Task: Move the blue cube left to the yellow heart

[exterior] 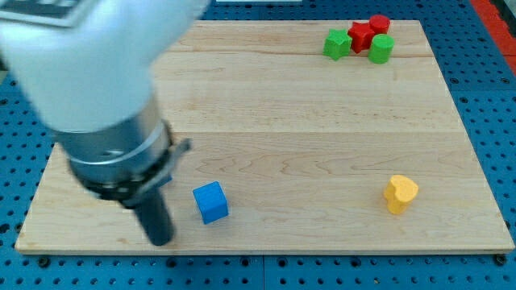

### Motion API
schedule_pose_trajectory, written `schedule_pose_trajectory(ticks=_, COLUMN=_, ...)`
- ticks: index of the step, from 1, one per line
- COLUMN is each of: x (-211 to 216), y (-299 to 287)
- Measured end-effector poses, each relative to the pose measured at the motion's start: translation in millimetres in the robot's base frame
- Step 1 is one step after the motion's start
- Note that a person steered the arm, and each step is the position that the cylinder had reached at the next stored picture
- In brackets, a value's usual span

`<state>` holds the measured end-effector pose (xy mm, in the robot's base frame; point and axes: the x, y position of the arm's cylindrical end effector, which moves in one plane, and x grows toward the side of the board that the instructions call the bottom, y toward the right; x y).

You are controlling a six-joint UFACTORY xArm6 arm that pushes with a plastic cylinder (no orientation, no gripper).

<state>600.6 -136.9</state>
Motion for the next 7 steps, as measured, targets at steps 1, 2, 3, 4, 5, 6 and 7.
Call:
schedule_pose_trajectory(ticks=1, x=-29, y=35)
schedule_pose_trajectory(ticks=2, x=-49, y=123)
schedule_pose_trajectory(ticks=3, x=-60, y=171)
schedule_pose_trajectory(ticks=4, x=-64, y=136)
schedule_pose_trajectory(ticks=5, x=-71, y=186)
schedule_pose_trajectory(ticks=6, x=-94, y=195)
schedule_pose_trajectory(ticks=7, x=-110, y=204)
